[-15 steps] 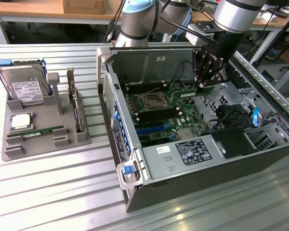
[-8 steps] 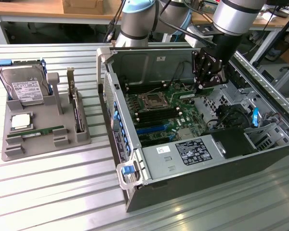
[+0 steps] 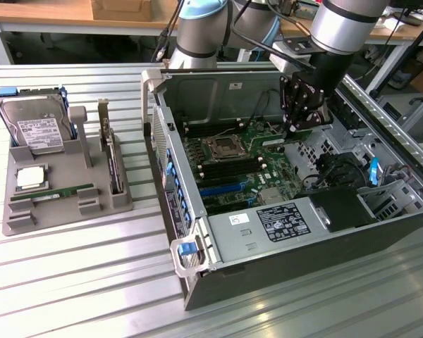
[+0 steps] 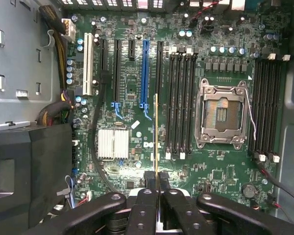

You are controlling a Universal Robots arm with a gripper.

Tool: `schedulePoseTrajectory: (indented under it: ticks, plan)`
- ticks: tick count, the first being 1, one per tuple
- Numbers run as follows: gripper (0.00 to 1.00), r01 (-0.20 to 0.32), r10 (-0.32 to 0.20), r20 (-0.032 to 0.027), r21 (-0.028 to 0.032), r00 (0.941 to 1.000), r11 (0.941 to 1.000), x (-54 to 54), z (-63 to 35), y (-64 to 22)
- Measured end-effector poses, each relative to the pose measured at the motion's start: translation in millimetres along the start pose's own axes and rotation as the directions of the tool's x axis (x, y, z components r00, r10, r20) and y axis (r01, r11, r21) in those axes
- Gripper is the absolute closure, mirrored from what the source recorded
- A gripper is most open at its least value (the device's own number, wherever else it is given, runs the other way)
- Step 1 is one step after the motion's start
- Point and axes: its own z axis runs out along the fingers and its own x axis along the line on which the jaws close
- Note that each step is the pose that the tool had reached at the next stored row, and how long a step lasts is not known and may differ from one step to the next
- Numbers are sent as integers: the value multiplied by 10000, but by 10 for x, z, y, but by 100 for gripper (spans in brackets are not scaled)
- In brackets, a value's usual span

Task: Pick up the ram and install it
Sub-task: 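Insert the ram into the slot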

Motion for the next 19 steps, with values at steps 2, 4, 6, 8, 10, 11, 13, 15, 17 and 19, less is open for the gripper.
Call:
schedulePoseTrajectory:
  ticks: [2,4,6,8,10,11,13,15,17,19]
  plan:
    - [88,0,0,0,0,10000,10000,0,14,0]
    - [88,0,0,1,0,10000,10000,0,25,0]
    - [88,0,0,1,0,10000,10000,0,37,0]
    - [88,0,0,1,0,10000,10000,-1,46,0]
    - [88,0,0,0,0,10000,10000,-1,54,0]
    - [88,0,0,0,0,10000,10000,-1,58,0]
    - [88,0,0,0,0,10000,10000,-1,73,0]
    - [88,0,0,1,0,10000,10000,-1,81,0]
    - [88,0,0,1,0,10000,10000,-1,86,0]
    - [88,0,0,0,0,10000,10000,-1,93,0]
